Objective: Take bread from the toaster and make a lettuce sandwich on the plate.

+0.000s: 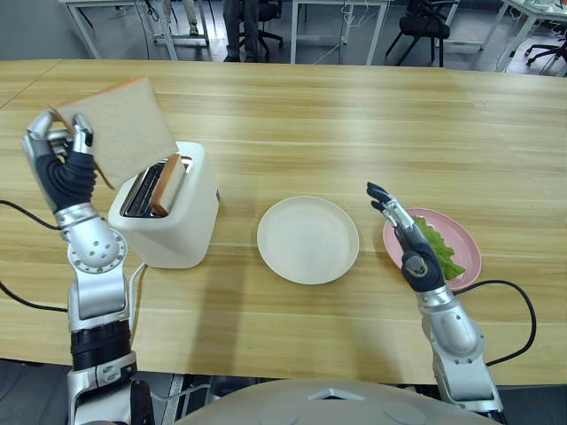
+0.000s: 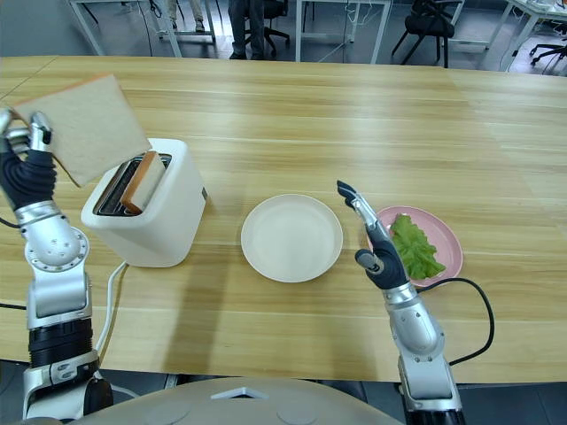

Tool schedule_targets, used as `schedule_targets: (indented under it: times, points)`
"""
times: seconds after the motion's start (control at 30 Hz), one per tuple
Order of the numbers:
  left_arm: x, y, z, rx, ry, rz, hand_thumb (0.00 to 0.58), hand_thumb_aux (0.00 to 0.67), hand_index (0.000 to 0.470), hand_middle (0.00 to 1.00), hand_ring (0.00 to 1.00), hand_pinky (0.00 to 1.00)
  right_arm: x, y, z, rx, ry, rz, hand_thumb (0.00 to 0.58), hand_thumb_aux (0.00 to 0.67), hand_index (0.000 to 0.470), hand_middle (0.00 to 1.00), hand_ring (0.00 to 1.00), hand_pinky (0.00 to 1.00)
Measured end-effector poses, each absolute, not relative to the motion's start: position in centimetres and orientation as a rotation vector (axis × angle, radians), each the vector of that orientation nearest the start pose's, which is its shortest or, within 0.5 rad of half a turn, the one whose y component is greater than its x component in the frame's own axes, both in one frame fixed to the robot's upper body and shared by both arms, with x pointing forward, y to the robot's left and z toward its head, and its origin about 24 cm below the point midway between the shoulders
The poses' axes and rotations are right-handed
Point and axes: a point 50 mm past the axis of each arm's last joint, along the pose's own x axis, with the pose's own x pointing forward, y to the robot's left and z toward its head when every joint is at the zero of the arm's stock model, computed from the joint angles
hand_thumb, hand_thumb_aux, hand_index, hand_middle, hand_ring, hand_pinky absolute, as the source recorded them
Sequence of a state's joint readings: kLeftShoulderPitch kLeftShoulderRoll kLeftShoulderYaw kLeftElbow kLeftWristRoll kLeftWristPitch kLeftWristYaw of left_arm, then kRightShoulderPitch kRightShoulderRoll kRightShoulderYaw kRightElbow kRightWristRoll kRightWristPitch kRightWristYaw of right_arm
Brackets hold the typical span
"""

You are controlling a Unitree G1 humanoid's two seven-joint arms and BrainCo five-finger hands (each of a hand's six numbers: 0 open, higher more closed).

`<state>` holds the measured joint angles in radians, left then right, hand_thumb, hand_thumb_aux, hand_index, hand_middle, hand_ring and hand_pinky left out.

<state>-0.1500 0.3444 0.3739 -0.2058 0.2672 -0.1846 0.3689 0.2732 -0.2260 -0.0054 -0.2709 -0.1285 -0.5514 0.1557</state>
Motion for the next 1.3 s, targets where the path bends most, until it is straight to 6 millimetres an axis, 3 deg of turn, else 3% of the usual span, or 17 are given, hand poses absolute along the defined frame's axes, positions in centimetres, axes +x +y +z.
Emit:
schedule_targets:
  times: [0.13,0.3,0.43,0.57,0.67,0.87,1.0,1.3]
  points:
    - [22.7,25.6,21.1,0.481,-0.78,0.574,0.58,0.67,0.46,1.0,1.0,1.0,19.8,-18.5,9.9,-0.517,-0.51,0.156,0.0,0.0,0.0,0.0,0.0,0.0]
    - [22.4,20.4,22.5,0.322,-0.822,0.35,0.58,0.67,0.46,1.0,1.0,1.0,21.9,-21.0,9.8,-0.819,-0.448,0.053,0.0,0.0,0.0,0.0,0.0,0.0]
    - [23.0,14.7,20.8,0.15,-0.695,0.095,0.58,0.67,0.46,1.0,1.0,1.0,23.6,-24.4,9.5,-1.34,-0.39,-0.01,0.0,0.0,0.0,0.0,0.0,0.0]
    - [23.4,11.4,18.2,0.087,-0.545,-0.059,0.58,0.67,0.46,1.0,1.0,1.0,24.2,-26.8,9.2,-1.617,-0.35,0.001,0.0,0.0,0.0,0.0,0.0,0.0]
    - [24.3,9.1,14.2,0.084,-0.346,-0.169,0.58,0.67,0.46,1.0,1.0,1.0,24.5,-28.9,8.5,-1.758,-0.26,0.036,0.0,0.0,0.0,0.0,0.0,0.0]
    - [25.4,7.9,9.0,0.153,-0.125,-0.224,0.58,0.67,0.46,1.0,1.0,1.0,24.5,-31.8,6.7,-1.876,-0.096,0.124,0.0,0.0,0.0,0.0,0.0,0.0]
    - [26.4,7.8,6.3,0.219,-0.012,-0.249,0.58,0.67,0.46,1.0,1.0,1.0,23.8,-32.9,4.3,-1.868,0.041,0.206,0.0,0.0,0.0,0.0,0.0,0.0]
    - [28.0,8.4,2.5,0.389,0.145,-0.253,0.58,0.67,0.46,1.0,1.0,1.0,23.5,-33.3,2.8,-1.842,0.141,0.305,0.0,0.0,0.0,0.0,0.0,0.0]
